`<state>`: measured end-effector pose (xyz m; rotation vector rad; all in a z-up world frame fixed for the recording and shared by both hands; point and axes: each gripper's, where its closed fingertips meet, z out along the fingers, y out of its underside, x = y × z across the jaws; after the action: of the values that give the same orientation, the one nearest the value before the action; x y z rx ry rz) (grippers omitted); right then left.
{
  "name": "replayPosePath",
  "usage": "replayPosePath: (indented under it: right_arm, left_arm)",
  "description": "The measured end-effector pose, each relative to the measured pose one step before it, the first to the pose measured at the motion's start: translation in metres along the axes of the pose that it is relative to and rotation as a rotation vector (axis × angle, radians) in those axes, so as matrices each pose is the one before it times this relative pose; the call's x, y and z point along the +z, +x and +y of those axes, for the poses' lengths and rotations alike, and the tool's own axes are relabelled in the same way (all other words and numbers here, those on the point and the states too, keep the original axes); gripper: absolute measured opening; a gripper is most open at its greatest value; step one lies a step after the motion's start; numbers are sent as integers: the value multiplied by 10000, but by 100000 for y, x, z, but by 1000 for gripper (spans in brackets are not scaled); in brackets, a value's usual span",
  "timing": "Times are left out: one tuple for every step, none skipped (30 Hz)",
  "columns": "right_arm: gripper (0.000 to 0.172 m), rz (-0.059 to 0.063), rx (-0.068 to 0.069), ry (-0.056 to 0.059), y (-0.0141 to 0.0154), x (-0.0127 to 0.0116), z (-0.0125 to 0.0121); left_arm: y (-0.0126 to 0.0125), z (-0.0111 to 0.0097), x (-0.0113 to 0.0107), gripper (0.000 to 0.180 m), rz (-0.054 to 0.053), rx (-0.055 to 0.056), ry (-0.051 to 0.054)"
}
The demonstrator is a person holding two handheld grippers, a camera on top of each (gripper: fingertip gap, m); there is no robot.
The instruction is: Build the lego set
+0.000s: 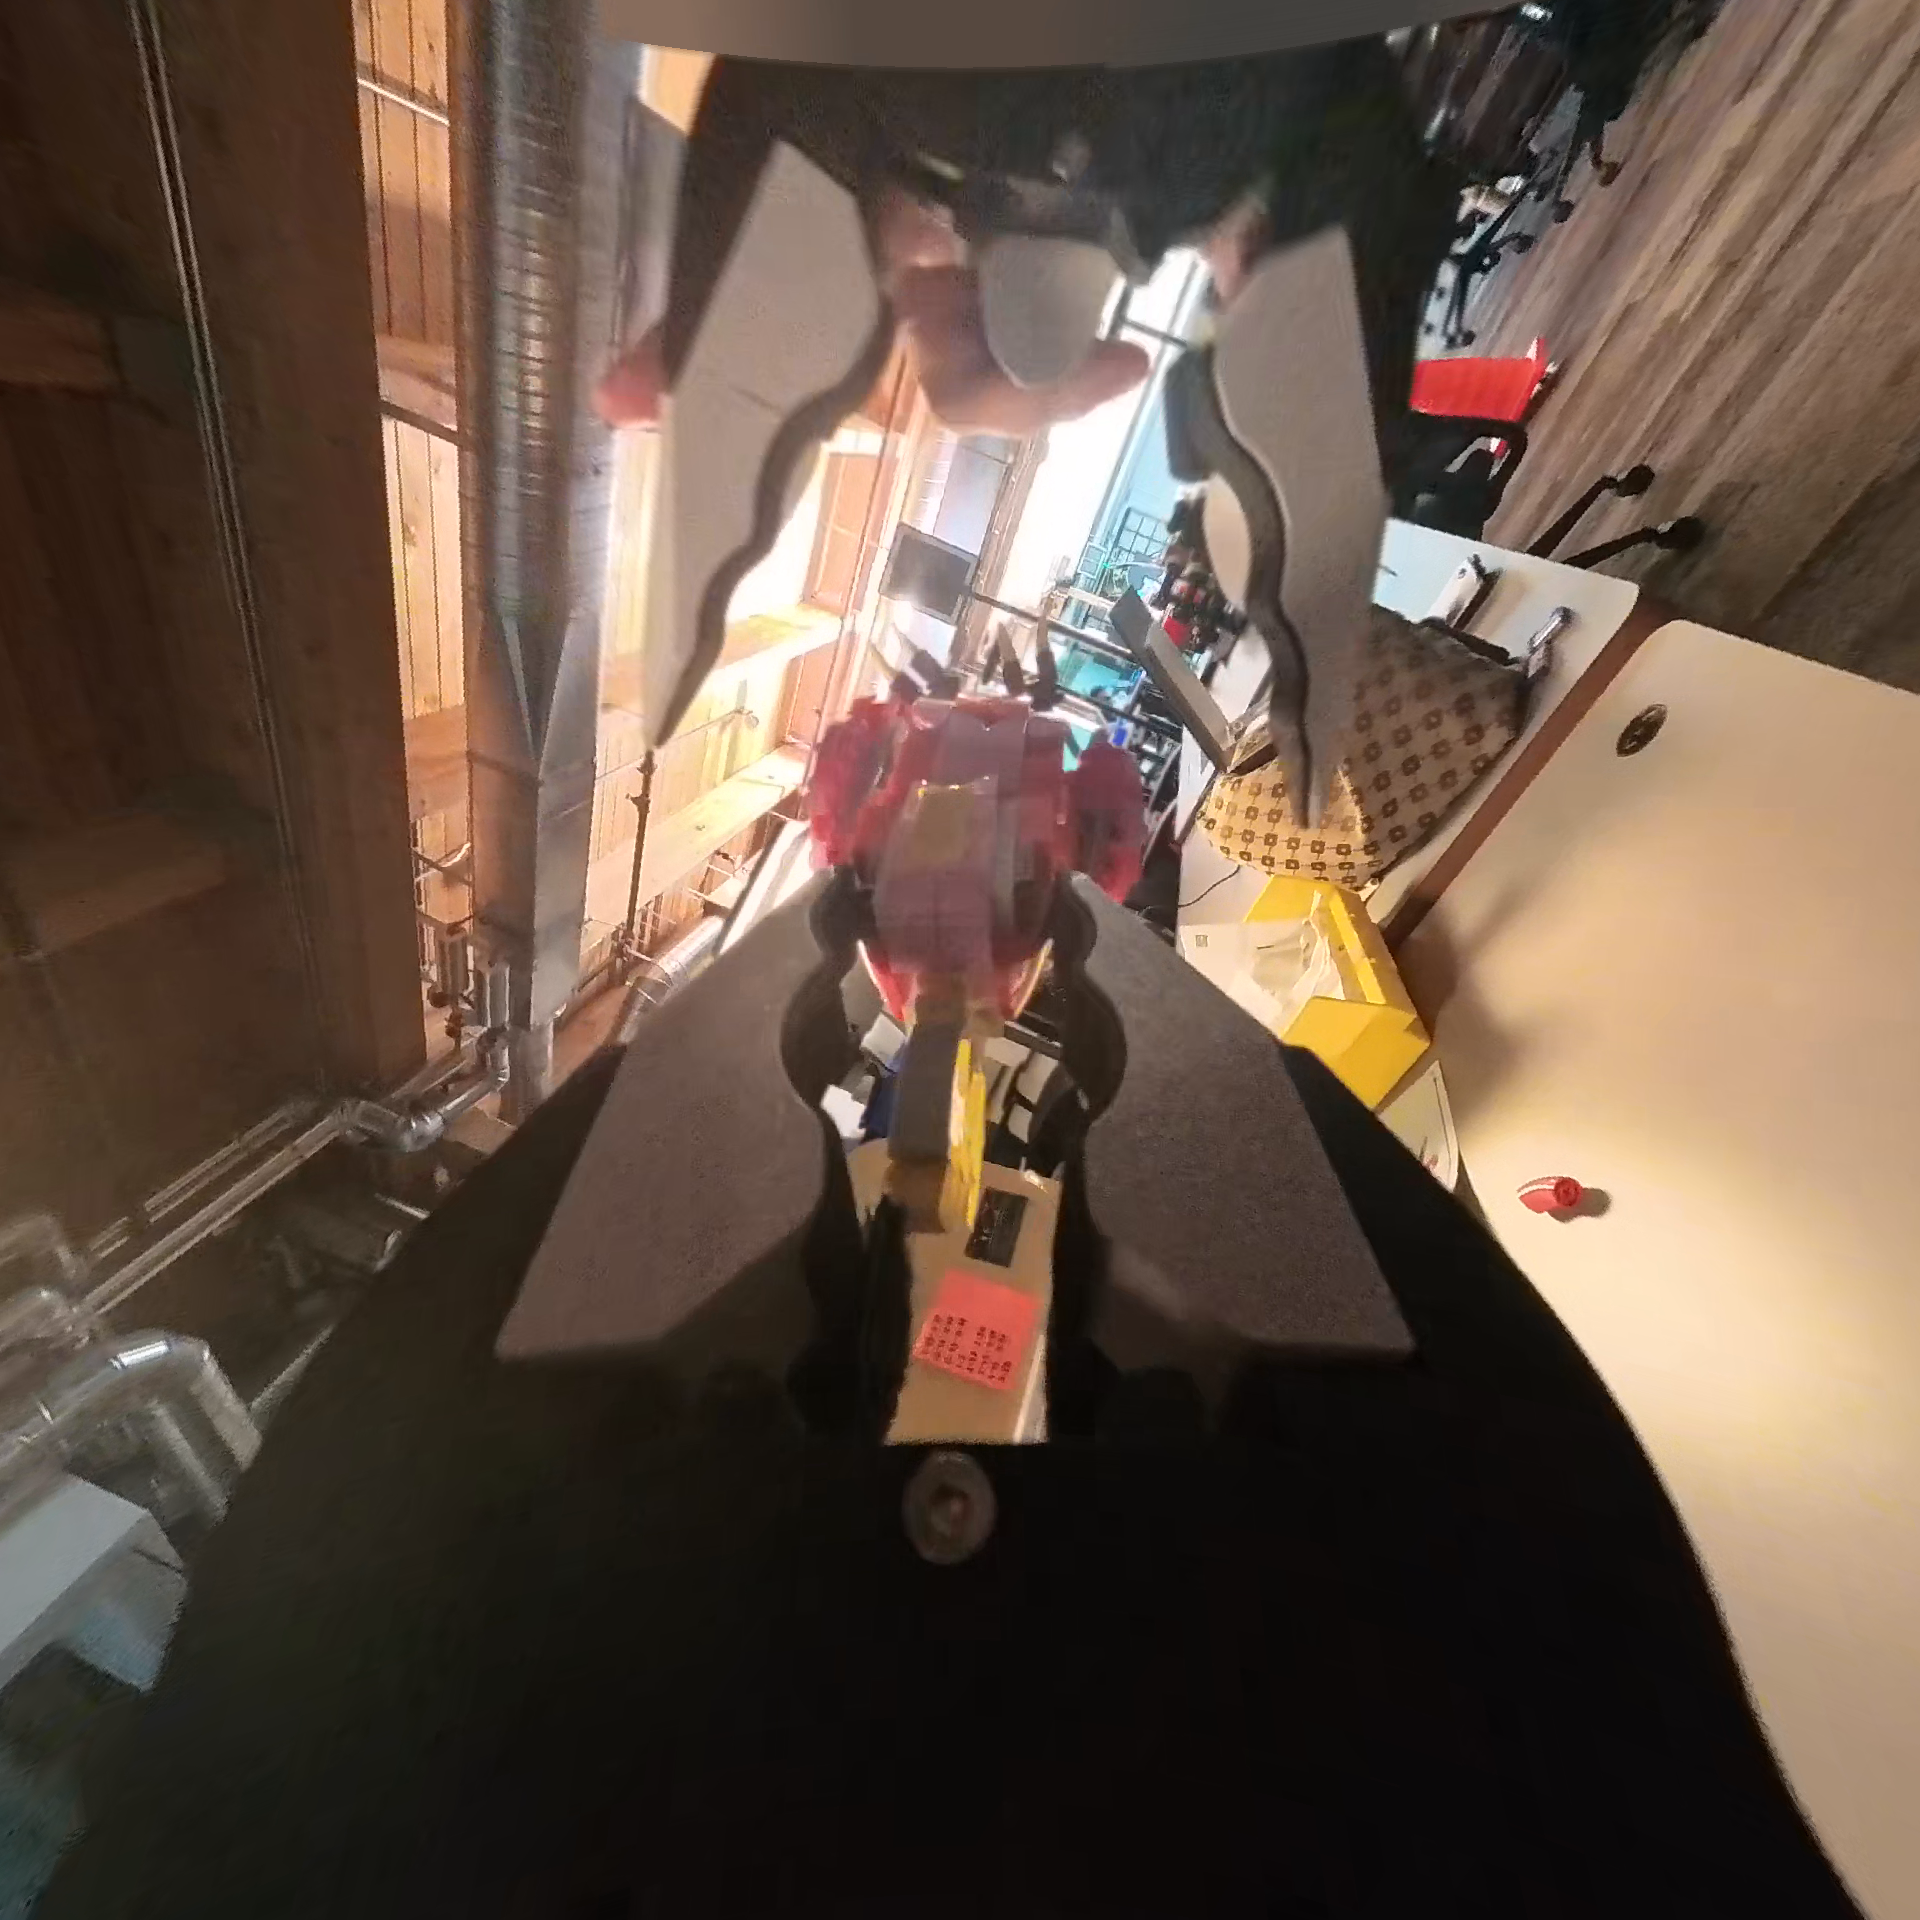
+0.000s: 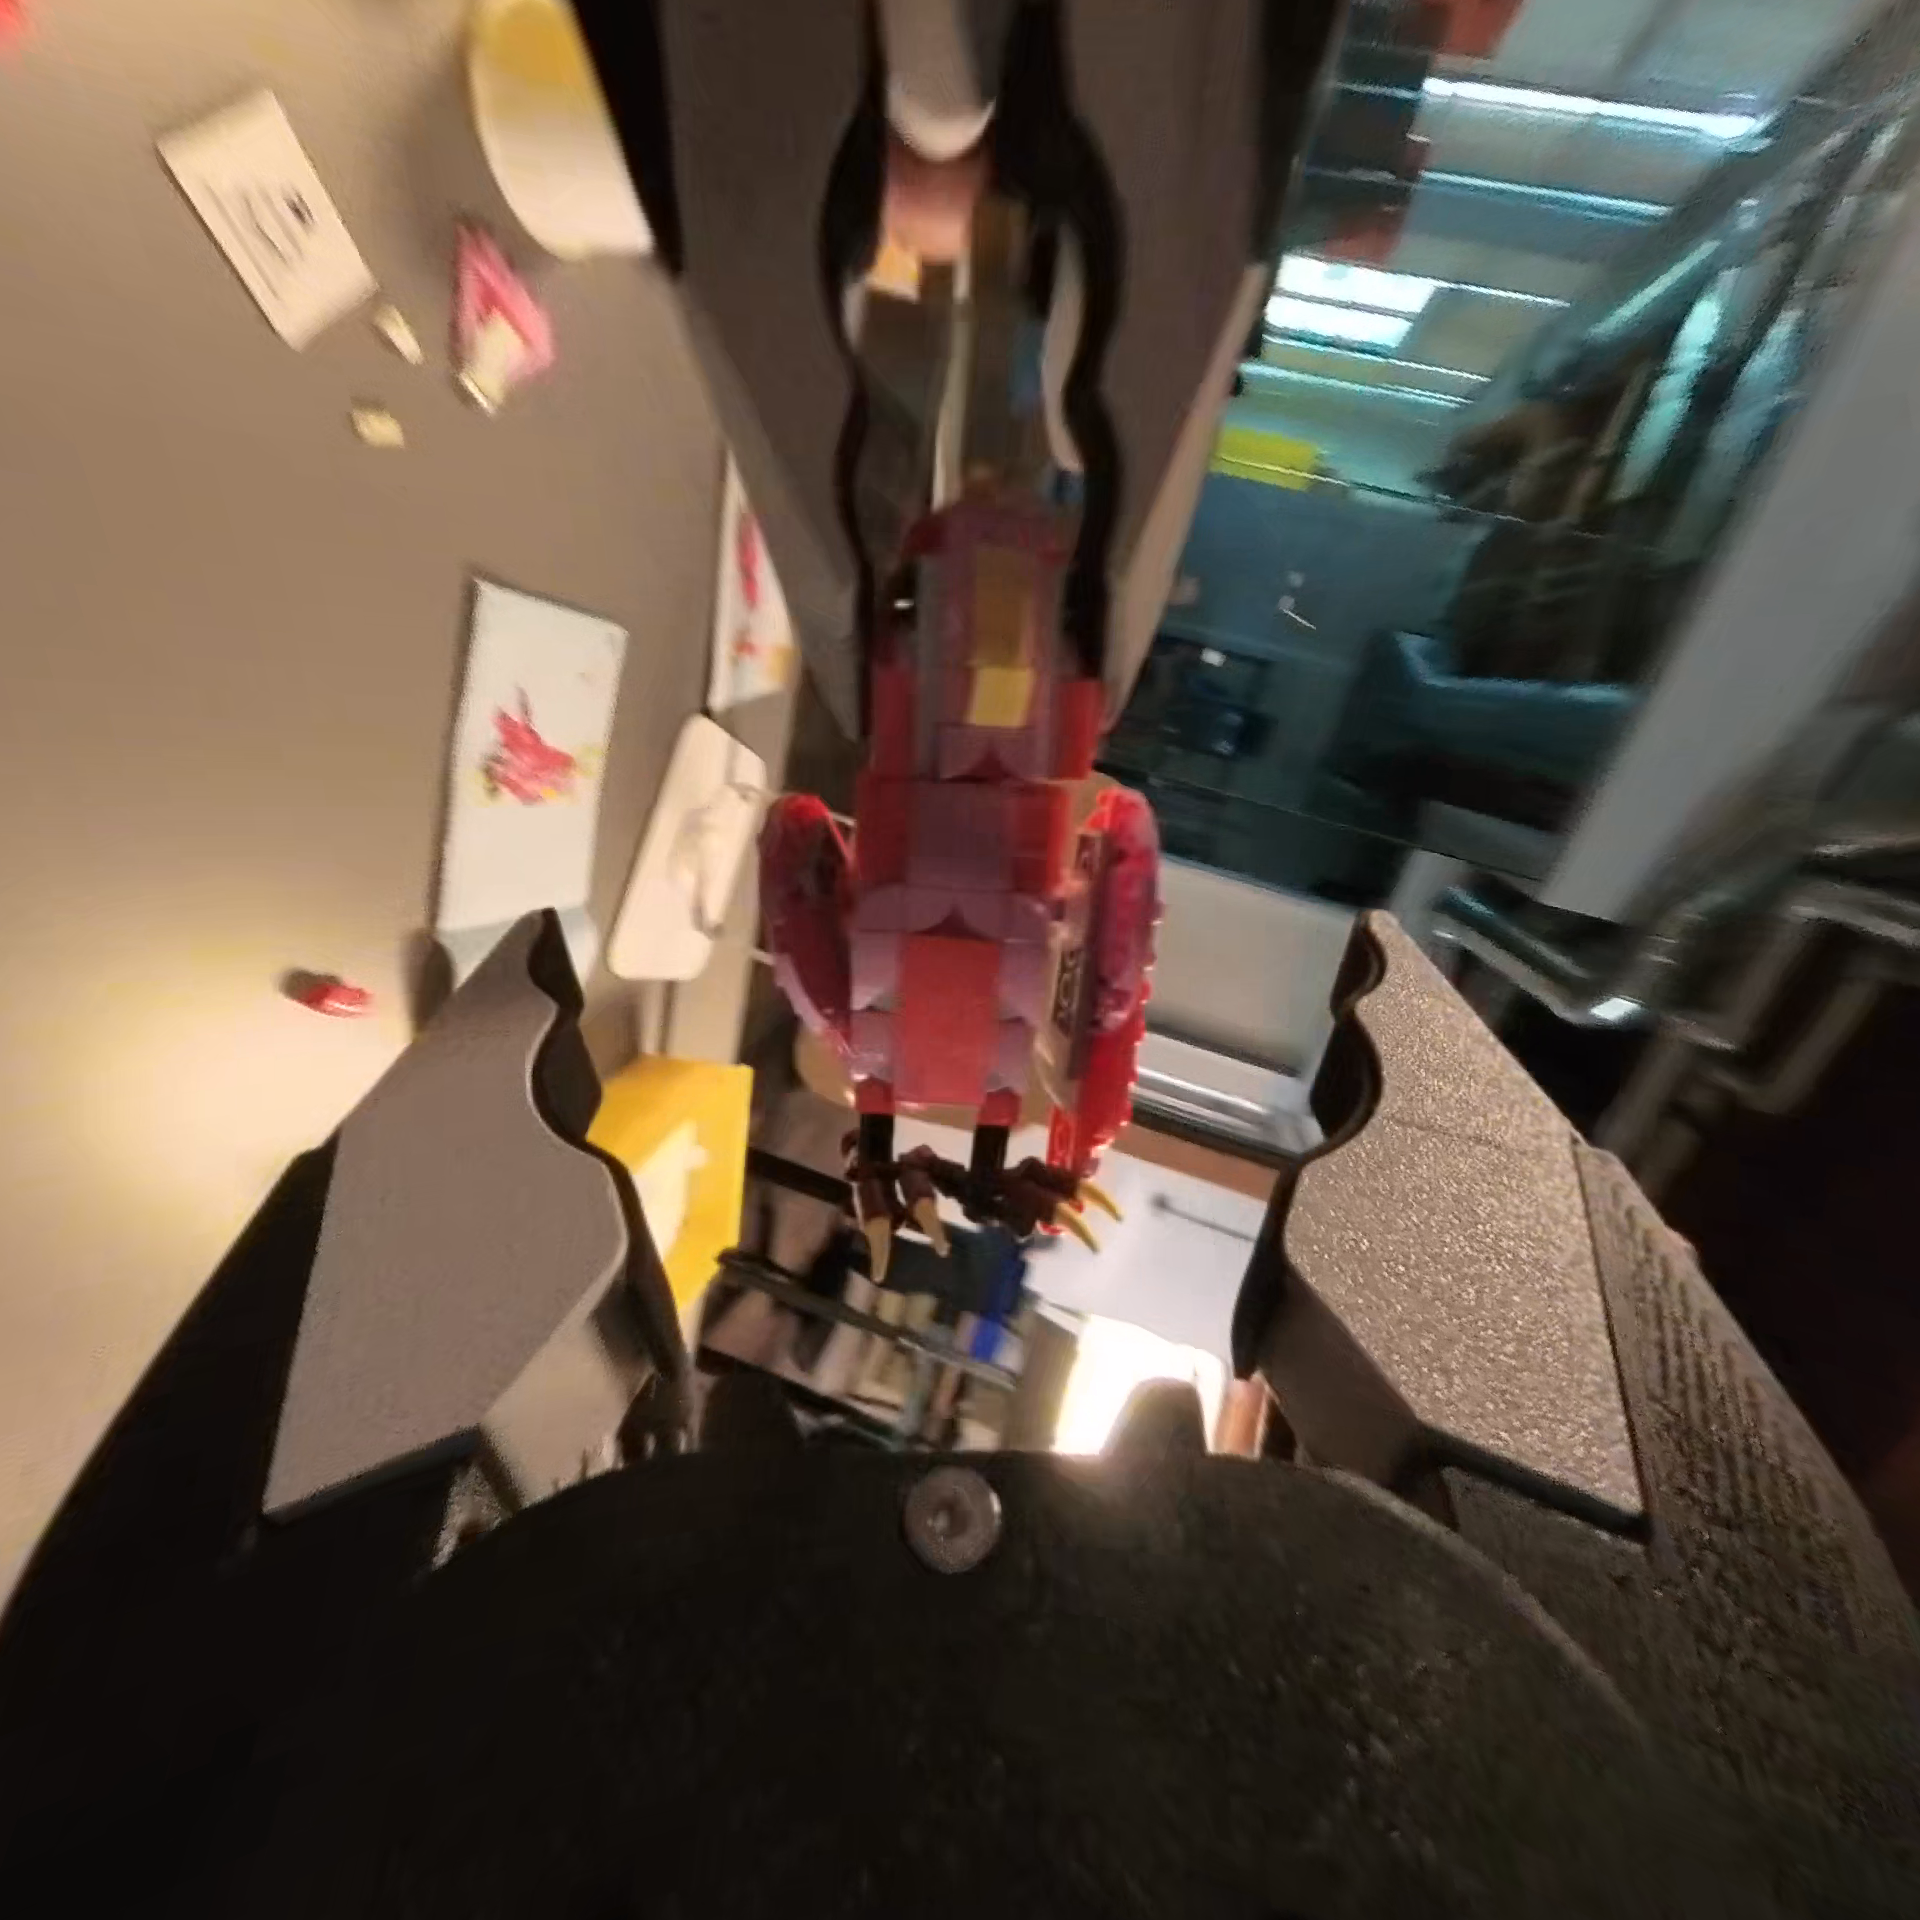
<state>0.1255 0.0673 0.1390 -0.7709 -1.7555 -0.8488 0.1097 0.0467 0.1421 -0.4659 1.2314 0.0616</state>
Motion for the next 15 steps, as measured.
replayPosePath:
  right_arm:
    - [141, 378, -336, -254, -228, 371, 435]
    - [141, 263, -273, -192, -179, 293, 329]
    - [139, 149, -174, -169, -159, 271, 263]
    - [138, 60, -93, -119, -138, 229, 184]
    - [134, 48, -36, -31, -62, 171, 67]
    - [130, 36, -16, 23, 26, 114, -3]
    - [127, -44, 2, 42, -13, 70, -28]
    - [124, -113, 45, 23, -74, 69, -3]
    - [123, -108, 47, 22, -57, 57, -5]
    - [121, -98, -3, 32, -68, 44, -5]
    - [119, -34, -56, 15, -10, 49, 12]
    - [116, -4, -102, -12, -1, 61, 39]
    - [114, -20, -89, -33, -39, 70, 68]
    - [112, -11, -30, -32, -21, 61, 81]
    - [110, -17, 18, -28, 6, 47, 83]
  left_arm:
    - [18, 47, 61, 35, 18, -51, 16]
    - [15, 21, 52, 35, 23, -56, 30]
    - [25, 2, 50, 35, 24, -32, 32]
    - [36, -2, 57, 35, 22, -18, 19]
    - [55, 2, 53, 35, 28, -5, 1]
    - [50, -2, 61, 35, 22, 16, -4]
    - [44, 8, 41, 35, 18, 6, -7]
    - [24, 22, 52, 35, 13, -8, -9]
    - [23, 23, 36, 35, 19, -4, -6]
    - [12, 13, 33, 34, 2, -6, -2]
    - [13, 18, 38, 35, 4, -7, 1]
    - [12, -1, 40, 35, 9, -3, 5]
    - [23, -11, 37, 35, 10, -15, 6]
    - [30, -7, 34, 35, 14, -4, 5]
    - [28, -24, 27, 35, 13, 4, 5]
